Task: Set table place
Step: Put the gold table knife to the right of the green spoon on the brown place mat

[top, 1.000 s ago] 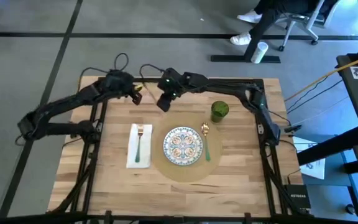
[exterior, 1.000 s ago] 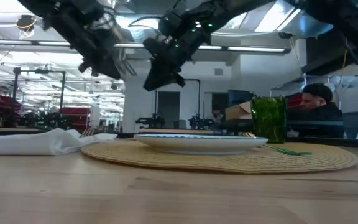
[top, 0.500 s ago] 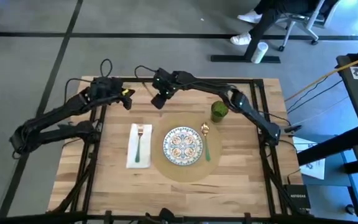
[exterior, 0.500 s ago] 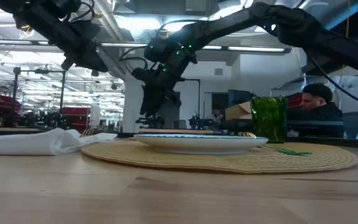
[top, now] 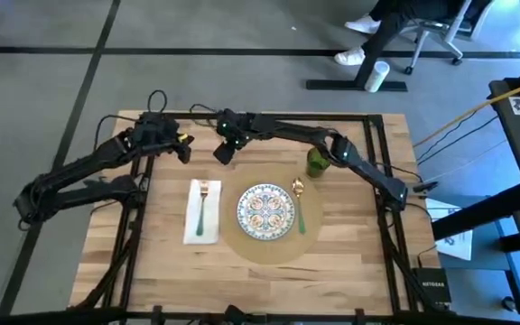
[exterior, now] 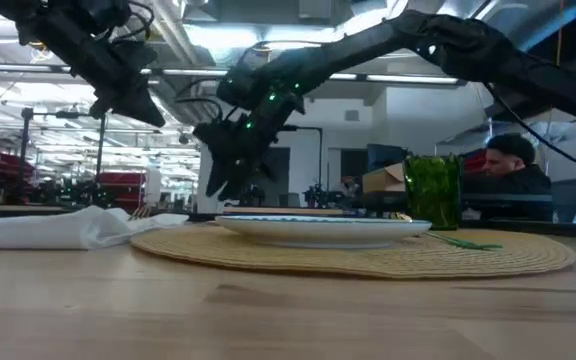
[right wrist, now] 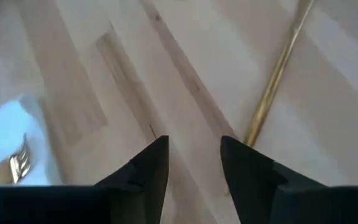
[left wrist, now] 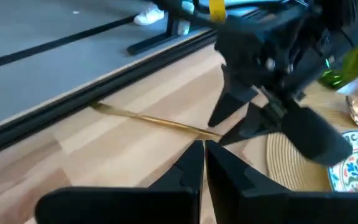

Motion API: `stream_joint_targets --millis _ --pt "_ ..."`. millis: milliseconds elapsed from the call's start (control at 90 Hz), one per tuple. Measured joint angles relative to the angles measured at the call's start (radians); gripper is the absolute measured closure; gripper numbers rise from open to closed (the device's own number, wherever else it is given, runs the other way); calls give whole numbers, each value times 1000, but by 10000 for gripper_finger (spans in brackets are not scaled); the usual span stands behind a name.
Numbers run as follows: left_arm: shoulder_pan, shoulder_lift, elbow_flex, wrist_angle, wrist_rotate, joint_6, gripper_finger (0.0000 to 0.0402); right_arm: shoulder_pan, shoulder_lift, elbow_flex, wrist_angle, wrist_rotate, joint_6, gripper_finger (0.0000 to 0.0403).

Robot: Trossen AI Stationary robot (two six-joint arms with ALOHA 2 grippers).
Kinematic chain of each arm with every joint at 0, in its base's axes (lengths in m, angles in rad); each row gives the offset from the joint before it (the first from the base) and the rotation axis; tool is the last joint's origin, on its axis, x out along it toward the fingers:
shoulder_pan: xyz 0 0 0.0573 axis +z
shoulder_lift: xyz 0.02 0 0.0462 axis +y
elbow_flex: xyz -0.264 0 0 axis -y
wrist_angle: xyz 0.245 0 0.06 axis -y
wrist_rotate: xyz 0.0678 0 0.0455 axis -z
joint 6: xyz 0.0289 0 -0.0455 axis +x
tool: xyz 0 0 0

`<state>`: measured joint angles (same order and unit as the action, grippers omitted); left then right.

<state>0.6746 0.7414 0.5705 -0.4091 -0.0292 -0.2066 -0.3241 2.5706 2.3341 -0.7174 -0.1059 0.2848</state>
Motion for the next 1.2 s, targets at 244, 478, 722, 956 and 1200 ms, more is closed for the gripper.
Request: stream_joint_targets --millis 244,478,722,956,1200 --pt "-10 0 -22 3 0 -4 402 16 4 0 -22 170 30 280" --pt "-32 0 -74 28 -1 -22 402 23 5 -22 -36 184 57 301" --pt "-33 0 -75 56 -2 -18 402 39 4 -18 -74 149 85 290" --pt "-33 0 -75 53 -2 -13 402 70 4 -12 -105 158 129 273" --pt "-33 0 -75 52 -2 0 402 60 4 -10 -190 151 170 267"
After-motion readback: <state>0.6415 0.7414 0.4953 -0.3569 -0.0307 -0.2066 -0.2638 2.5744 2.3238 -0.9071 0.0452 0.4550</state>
